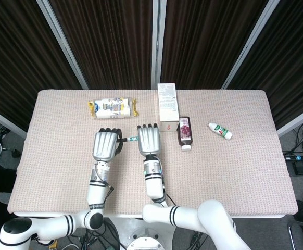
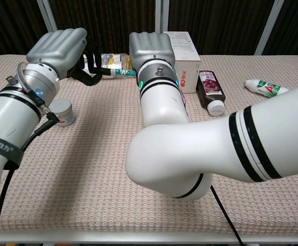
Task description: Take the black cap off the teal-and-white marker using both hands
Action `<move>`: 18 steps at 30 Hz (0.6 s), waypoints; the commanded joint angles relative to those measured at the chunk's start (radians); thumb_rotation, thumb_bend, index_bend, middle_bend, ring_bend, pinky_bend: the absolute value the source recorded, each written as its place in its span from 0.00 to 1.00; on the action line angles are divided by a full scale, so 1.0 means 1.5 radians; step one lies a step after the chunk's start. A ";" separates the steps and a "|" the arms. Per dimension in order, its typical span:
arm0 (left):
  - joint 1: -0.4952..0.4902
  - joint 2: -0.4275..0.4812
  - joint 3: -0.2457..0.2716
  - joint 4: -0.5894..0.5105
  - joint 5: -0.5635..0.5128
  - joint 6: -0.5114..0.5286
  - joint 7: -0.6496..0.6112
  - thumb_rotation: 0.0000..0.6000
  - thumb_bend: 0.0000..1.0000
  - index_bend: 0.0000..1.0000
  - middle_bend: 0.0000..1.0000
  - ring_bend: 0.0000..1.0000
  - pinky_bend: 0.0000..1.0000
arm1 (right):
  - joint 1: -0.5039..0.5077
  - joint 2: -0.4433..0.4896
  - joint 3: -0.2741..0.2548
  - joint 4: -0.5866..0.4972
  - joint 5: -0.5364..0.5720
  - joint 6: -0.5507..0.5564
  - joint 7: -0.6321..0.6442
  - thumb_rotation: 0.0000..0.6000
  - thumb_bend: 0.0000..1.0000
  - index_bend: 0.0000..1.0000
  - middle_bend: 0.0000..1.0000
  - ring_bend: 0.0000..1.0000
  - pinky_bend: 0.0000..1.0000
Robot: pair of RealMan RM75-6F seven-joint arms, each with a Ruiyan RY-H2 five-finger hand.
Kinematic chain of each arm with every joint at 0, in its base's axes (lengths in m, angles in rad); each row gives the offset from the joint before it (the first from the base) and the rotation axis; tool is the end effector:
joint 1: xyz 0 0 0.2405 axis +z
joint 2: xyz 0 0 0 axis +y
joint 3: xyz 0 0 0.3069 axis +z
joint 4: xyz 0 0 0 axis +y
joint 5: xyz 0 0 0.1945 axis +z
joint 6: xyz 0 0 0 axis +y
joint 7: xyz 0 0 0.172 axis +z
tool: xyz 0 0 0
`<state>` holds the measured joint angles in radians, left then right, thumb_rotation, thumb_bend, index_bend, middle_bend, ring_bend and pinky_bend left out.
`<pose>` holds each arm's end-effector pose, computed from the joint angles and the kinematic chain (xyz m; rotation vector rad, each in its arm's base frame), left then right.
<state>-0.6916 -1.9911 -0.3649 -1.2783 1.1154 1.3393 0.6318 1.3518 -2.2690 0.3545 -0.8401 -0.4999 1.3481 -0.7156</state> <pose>-0.1344 0.3876 -0.0650 -1.4286 -0.8537 -1.0518 0.0098 -0.4229 -0.1594 1.5213 -0.8383 0.8817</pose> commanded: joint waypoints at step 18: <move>0.042 0.041 0.032 -0.007 0.017 0.010 -0.078 1.00 0.41 0.64 0.65 0.59 0.55 | -0.095 0.012 -0.010 -0.036 -0.086 0.089 0.011 1.00 0.33 0.67 0.60 0.45 0.38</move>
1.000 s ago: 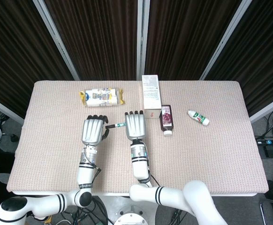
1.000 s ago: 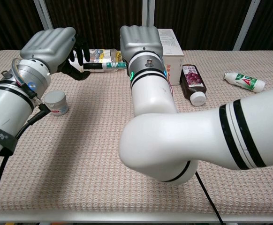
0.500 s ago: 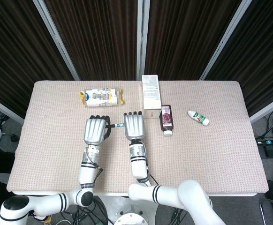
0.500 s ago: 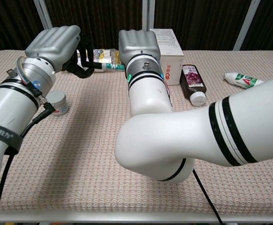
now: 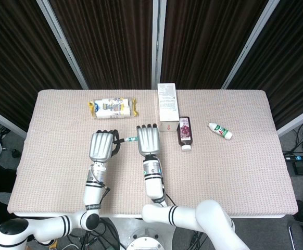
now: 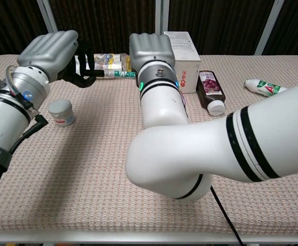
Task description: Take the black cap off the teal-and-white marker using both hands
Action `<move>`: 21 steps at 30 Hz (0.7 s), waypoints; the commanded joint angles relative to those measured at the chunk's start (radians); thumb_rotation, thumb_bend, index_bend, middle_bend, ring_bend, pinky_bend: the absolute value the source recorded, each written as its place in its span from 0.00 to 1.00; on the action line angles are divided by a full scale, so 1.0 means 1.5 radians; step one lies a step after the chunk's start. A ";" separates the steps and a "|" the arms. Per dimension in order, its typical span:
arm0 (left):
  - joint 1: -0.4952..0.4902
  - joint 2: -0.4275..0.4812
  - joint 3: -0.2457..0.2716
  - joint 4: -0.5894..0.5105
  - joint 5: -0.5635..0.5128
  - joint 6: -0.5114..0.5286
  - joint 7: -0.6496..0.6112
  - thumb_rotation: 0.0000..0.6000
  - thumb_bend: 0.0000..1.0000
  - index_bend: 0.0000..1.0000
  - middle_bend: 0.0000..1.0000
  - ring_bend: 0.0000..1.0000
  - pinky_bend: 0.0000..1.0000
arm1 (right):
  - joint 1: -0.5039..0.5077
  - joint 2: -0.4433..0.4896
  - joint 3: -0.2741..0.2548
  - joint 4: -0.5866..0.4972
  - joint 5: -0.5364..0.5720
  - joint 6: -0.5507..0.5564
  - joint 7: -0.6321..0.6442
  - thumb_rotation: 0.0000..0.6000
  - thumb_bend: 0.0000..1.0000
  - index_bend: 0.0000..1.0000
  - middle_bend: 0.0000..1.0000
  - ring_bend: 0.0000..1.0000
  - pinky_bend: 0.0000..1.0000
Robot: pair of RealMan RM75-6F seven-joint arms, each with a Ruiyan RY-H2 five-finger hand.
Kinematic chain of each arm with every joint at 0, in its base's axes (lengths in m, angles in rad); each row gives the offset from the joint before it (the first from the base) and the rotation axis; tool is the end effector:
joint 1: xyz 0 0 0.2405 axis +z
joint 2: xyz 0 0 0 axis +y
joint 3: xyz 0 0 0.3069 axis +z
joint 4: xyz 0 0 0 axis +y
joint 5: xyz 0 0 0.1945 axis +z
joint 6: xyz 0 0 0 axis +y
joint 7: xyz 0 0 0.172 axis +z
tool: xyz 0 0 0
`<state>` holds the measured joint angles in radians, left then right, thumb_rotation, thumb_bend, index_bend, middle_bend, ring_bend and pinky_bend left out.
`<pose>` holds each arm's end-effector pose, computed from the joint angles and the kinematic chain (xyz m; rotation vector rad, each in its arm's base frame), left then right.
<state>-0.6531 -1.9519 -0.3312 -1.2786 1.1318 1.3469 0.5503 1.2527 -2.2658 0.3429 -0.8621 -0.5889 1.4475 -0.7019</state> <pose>-0.1569 0.3836 -0.0557 -1.4097 -0.8806 -1.0666 -0.0187 -0.4188 -0.1421 1.4201 -0.8067 0.9013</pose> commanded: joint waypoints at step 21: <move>0.134 0.034 0.123 -0.068 0.072 0.054 -0.153 1.00 0.40 0.65 0.66 0.61 0.56 | -0.289 0.111 -0.127 -0.321 -0.178 0.151 -0.072 1.00 0.33 0.67 0.60 0.44 0.38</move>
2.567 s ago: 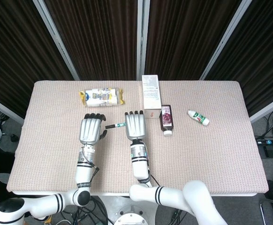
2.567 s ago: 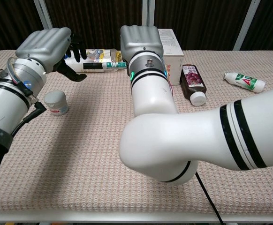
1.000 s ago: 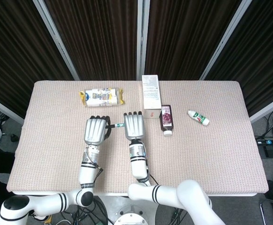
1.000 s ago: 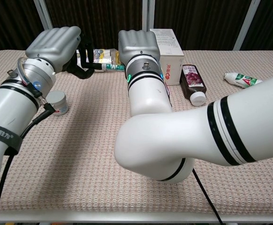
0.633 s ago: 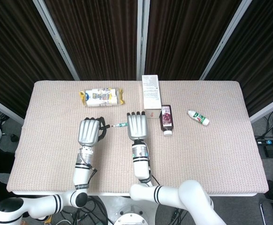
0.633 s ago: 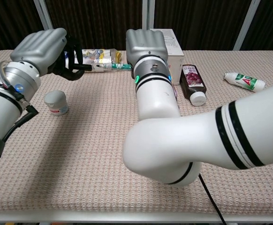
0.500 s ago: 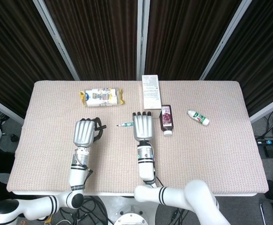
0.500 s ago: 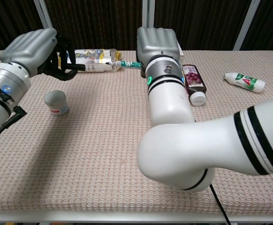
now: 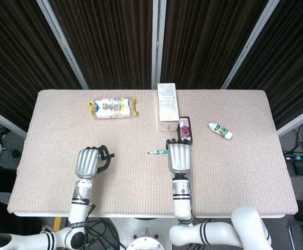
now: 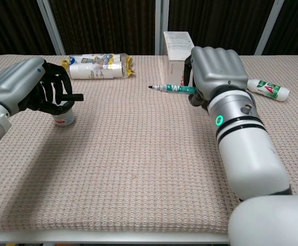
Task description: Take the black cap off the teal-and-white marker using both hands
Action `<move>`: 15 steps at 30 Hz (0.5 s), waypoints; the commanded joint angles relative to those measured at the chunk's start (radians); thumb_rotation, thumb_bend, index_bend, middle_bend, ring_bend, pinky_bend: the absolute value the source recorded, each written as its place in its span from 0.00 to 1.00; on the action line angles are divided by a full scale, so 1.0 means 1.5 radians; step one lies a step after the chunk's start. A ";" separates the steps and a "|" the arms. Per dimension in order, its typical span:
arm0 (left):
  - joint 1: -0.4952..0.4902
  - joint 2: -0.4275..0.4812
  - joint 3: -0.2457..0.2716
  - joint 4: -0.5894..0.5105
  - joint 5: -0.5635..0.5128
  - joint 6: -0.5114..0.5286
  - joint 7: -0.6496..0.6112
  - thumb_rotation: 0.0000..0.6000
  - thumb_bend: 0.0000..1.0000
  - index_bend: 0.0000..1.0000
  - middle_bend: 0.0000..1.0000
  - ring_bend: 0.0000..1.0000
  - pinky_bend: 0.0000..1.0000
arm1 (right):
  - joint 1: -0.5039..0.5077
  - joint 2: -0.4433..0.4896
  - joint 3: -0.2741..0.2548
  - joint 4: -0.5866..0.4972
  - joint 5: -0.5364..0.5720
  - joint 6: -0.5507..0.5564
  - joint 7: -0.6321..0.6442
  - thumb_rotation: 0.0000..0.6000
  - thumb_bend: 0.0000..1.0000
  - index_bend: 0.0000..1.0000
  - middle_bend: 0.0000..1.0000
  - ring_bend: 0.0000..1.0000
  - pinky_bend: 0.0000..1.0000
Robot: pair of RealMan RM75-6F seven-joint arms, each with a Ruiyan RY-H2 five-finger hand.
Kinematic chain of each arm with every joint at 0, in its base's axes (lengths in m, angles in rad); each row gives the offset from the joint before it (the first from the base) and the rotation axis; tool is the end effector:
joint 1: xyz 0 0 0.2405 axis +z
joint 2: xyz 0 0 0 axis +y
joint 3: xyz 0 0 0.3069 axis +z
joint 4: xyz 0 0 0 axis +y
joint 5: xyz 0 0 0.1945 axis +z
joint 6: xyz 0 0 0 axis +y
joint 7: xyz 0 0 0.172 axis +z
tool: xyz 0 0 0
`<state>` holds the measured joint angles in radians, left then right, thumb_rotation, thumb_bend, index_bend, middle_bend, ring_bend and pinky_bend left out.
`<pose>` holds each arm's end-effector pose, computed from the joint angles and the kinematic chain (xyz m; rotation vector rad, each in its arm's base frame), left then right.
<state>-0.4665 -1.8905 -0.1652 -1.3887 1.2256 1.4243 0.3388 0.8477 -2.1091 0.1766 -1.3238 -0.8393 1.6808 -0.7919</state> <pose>-0.2062 0.3185 -0.0537 -1.3793 -1.0700 -1.1478 -0.1090 -0.3506 -0.0968 1.3896 -0.8285 0.8843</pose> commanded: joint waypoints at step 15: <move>0.017 -0.027 0.005 0.072 -0.005 -0.071 -0.053 1.00 0.18 0.44 0.41 0.39 0.36 | -0.083 -0.001 -0.006 -0.003 -0.044 -0.106 -0.020 1.00 0.04 0.35 0.40 0.20 0.15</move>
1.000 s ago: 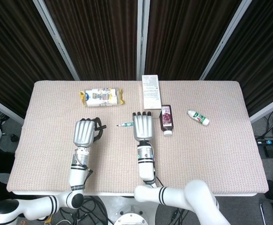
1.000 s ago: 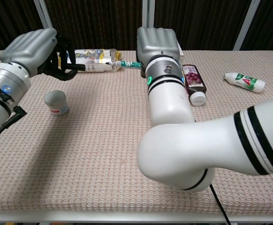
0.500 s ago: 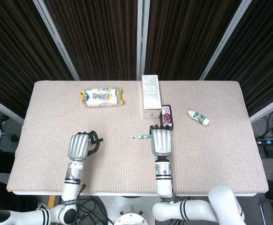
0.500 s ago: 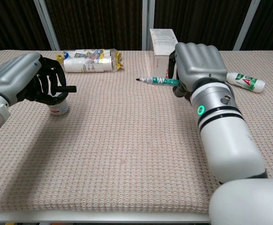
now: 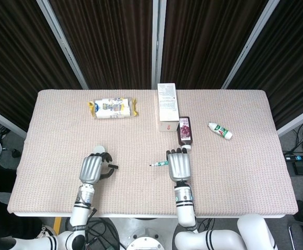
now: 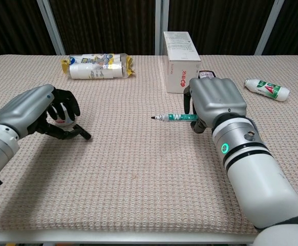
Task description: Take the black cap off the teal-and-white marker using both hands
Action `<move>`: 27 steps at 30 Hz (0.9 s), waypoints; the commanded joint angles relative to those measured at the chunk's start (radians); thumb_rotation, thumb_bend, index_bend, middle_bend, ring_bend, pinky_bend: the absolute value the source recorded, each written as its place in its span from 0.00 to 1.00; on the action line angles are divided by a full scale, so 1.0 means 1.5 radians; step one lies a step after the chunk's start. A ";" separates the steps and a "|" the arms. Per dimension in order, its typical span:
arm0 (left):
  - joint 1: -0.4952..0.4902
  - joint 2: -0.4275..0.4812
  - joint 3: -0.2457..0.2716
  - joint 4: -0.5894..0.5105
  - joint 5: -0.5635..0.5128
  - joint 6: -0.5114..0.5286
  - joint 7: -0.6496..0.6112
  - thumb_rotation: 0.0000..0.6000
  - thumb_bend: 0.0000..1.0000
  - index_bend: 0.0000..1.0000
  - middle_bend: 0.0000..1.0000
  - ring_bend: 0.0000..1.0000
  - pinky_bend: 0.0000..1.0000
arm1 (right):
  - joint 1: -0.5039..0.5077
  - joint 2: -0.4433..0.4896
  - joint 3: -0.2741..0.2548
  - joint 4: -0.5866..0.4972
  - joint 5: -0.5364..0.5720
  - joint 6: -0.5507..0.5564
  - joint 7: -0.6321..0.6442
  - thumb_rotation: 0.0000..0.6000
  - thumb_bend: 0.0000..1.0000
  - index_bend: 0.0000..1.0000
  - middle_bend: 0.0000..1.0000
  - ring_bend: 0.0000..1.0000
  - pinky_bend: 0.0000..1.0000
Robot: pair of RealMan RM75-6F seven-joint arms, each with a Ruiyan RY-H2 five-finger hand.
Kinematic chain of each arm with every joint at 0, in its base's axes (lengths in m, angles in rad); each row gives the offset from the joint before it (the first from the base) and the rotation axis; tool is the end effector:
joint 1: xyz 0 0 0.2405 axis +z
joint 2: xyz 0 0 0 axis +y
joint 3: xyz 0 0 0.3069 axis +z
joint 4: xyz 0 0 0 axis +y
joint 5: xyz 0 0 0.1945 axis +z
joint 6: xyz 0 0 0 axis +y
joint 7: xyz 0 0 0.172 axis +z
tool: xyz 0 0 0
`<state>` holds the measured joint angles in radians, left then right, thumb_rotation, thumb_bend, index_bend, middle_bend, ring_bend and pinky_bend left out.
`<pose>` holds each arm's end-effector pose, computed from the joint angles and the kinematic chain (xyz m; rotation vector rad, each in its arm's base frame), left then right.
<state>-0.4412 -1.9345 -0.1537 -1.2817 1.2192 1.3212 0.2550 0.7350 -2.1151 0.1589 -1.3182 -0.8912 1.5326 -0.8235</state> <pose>-0.2238 0.3124 -0.0846 -1.4236 -1.1693 -1.0934 -0.1312 -0.3323 -0.1222 1.5158 -0.8761 0.8052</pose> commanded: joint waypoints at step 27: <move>0.187 0.146 0.094 -0.116 0.100 0.233 0.090 1.00 0.10 0.31 0.24 0.16 0.14 | -0.288 0.260 -0.215 -0.208 -0.297 0.165 0.199 1.00 0.04 0.08 0.12 0.00 0.00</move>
<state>-0.1710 -1.7264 -0.0224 -1.4544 1.3572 1.6591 0.3817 0.3424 -1.7492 -0.1236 -1.6311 -1.3002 1.7542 -0.5563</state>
